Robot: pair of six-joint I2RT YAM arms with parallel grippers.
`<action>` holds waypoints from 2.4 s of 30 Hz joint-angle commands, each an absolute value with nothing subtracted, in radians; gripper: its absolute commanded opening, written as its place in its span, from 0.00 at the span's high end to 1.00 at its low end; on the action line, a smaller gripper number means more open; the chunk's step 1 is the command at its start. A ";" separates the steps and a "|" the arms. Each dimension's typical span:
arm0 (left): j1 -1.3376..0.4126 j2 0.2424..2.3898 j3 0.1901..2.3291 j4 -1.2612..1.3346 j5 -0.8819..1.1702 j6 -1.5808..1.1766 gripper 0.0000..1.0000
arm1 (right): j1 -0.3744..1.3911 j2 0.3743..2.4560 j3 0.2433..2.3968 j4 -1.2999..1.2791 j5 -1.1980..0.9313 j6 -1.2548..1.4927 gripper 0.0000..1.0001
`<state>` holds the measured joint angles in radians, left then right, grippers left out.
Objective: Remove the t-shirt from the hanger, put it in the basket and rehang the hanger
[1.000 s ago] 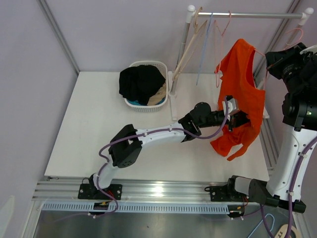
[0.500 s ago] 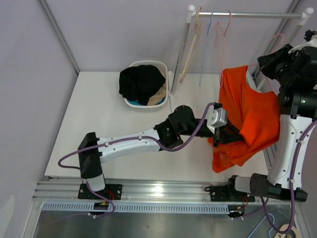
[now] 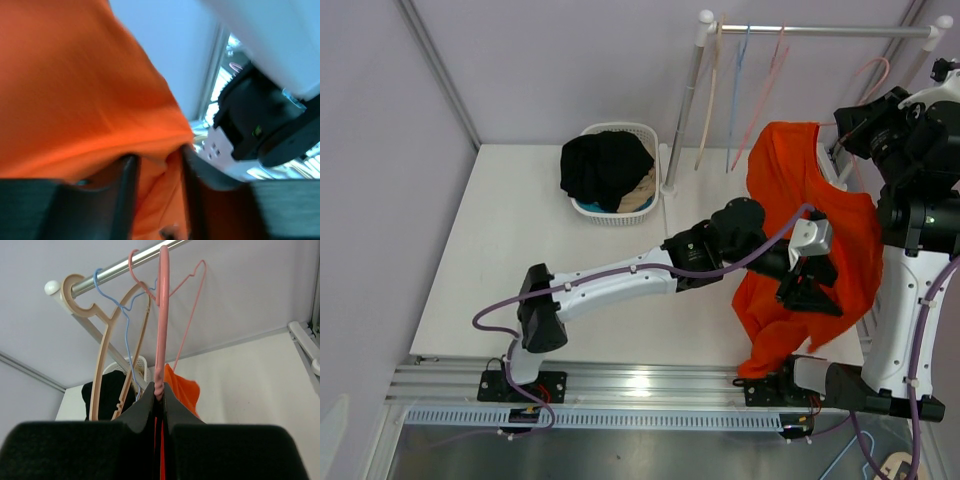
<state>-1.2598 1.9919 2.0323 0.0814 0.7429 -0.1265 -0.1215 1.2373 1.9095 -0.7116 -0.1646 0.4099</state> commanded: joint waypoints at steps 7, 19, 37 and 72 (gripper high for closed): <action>-1.281 1.839 1.838 0.072 0.596 -0.084 0.00 | -0.115 1.252 1.913 -0.594 -0.135 0.399 1.00; -1.289 1.657 1.496 0.331 0.124 -0.242 0.00 | -0.014 1.276 1.868 -0.462 0.214 0.359 1.00; -1.282 1.888 1.850 0.106 0.077 -0.121 0.81 | 0.176 1.379 1.979 -0.448 0.515 0.235 1.00; -1.034 1.959 1.566 0.423 0.730 -0.662 0.99 | 0.170 1.559 2.411 -1.041 0.301 0.187 1.00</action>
